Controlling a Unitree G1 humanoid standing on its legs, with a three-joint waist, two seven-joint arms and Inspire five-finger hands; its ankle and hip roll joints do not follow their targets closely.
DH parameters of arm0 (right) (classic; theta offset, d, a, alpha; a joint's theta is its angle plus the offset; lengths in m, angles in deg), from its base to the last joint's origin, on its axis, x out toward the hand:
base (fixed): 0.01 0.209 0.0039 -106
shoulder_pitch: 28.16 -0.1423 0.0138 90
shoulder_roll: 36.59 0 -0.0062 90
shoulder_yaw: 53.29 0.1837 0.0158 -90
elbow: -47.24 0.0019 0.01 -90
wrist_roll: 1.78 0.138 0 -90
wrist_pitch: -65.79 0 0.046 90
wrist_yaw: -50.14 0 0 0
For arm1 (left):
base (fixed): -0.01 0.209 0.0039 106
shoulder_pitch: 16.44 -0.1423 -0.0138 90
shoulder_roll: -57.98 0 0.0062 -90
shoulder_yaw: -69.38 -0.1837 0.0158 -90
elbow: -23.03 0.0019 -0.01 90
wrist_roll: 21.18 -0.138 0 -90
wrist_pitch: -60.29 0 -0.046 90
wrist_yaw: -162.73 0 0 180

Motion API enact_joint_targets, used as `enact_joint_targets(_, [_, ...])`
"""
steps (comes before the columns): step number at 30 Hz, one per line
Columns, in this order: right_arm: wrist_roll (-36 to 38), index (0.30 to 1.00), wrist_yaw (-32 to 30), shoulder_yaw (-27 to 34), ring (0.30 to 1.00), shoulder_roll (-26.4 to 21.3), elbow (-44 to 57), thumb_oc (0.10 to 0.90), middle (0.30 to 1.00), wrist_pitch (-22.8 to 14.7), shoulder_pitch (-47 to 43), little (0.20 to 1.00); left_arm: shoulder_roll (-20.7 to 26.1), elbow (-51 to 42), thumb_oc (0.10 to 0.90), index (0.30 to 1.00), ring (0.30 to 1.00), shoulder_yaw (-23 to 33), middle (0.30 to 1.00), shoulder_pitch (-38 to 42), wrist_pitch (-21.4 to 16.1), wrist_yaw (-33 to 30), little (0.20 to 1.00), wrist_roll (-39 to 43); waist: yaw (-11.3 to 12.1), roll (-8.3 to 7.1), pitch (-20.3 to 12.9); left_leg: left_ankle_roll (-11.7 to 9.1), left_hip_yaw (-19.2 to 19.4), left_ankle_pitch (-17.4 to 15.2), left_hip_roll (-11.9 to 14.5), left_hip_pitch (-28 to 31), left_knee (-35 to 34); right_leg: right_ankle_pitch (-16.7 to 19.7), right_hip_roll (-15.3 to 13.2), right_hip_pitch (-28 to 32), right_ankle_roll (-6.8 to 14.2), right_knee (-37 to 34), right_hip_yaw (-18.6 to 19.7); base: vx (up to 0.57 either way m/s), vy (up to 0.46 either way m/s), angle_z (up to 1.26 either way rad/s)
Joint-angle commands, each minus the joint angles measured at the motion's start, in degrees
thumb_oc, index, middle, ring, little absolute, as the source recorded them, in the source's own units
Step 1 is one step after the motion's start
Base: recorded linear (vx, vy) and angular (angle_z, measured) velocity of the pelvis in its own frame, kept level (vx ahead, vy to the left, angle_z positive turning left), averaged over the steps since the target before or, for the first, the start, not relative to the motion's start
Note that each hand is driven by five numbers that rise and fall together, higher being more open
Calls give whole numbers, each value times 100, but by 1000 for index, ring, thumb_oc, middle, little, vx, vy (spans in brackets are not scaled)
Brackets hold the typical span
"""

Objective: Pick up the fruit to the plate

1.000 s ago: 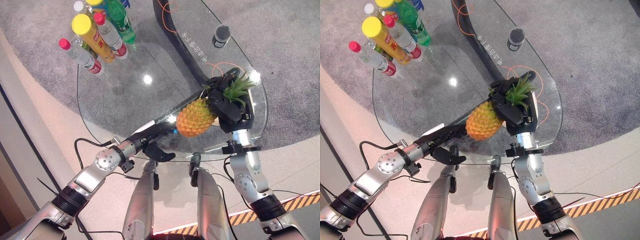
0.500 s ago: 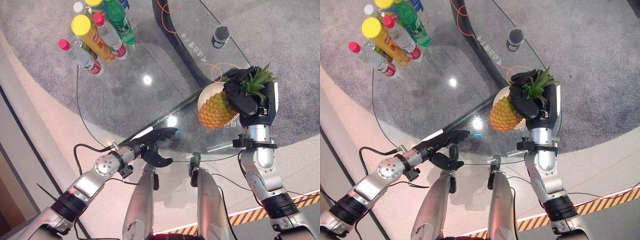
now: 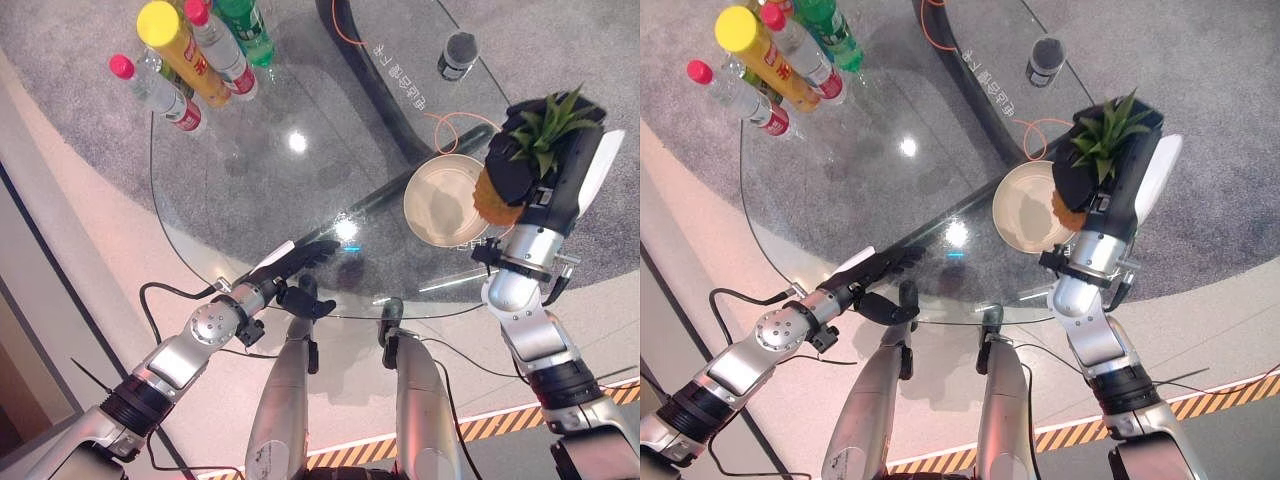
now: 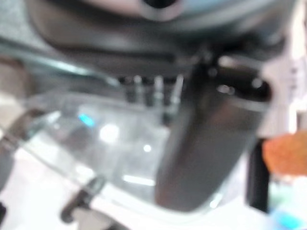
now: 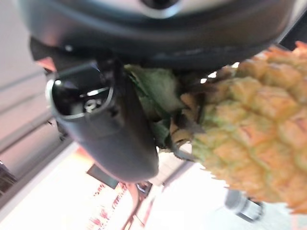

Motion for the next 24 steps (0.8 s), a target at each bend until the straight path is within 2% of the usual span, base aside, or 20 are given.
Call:
enact_joint_targets(1, [-257,300,-653,14,300,-479,367,100,300,-754,-739,200,46,-391,800,900,900,-135,900,208,-302,-153,900,239,-81,-34,-130,282,77,-906,-378,-170,1230,1390,61,330,290,-1457,-438,0,0,0])
enact_joint_targets(7, [-370,300,-967,28,300,-381,211,100,300,-1111,-791,200,125,-326,800,900,900,-249,900,328,-350,-211,900,311,-57,43,-130,296,51,-898,-433,-340,1235,1411,57,143,299,-1422,-441,-6,4,2])
enact_joint_targets(19, [-537,300,-1305,-67,300,-207,-412,100,300,-1393,-994,200,84,-227,800,900,900,-407,900,634,-284,-317,900,456,-25,207,-130,299,48,-960,-465,-737,1384,1375,17,-318,296,-1190,-449,-10,12,4])
enact_joint_targets(24, [-517,300,-1367,-68,300,-153,-664,100,300,-1664,-1050,200,31,-145,800,900,900,-455,900,682,-320,-358,900,457,-9,253,-130,300,23,-972,-486,-872,1453,1368,5,-481,295,-1070,-446,0,0,0])
